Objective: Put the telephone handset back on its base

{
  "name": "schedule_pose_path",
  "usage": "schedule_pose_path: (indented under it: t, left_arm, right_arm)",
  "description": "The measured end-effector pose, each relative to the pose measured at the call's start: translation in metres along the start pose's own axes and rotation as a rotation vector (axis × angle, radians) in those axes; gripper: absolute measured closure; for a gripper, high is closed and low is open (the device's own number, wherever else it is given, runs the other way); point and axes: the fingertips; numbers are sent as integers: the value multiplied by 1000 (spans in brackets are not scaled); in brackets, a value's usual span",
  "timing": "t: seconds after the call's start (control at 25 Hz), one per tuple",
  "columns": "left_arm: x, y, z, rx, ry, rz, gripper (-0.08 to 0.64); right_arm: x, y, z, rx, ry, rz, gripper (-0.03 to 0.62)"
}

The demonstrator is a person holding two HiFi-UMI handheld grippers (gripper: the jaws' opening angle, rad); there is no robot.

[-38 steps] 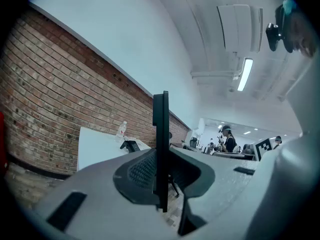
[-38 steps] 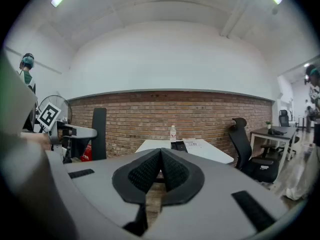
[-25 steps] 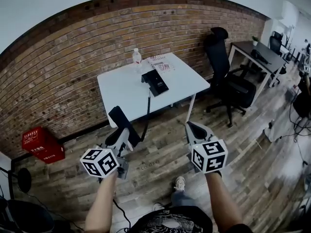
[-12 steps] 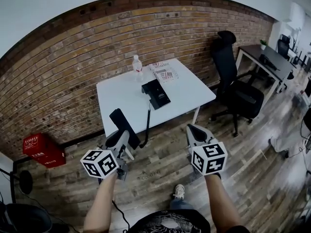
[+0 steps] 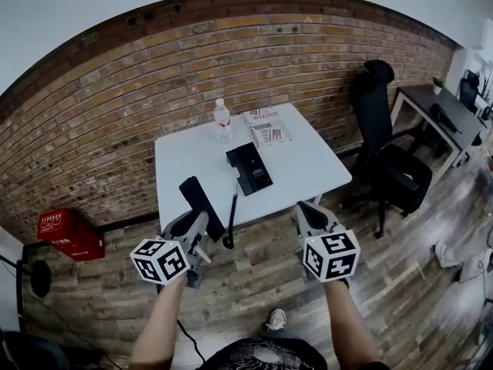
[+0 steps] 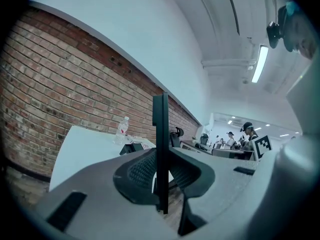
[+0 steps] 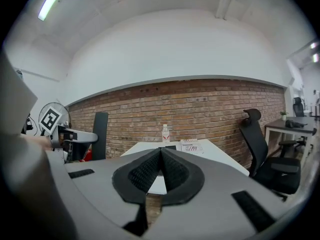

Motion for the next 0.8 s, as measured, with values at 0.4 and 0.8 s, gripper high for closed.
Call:
schedule_pose_path:
  t: [0.4, 0.8]
  left_arm:
    - [2, 11, 42, -47, 22, -1, 483]
    - [12, 21, 58, -90, 39, -40, 483]
  right_arm:
    - [-2, -34, 45, -66, 14, -1, 591]
    - [-2, -46, 69, -139, 14, -5, 591]
Point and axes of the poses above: the fingertips, and each gripper's own axes: z forward along the fingers, y to its left, x out of its underside, and after that the axes turned 13 degrees about x, right-handed
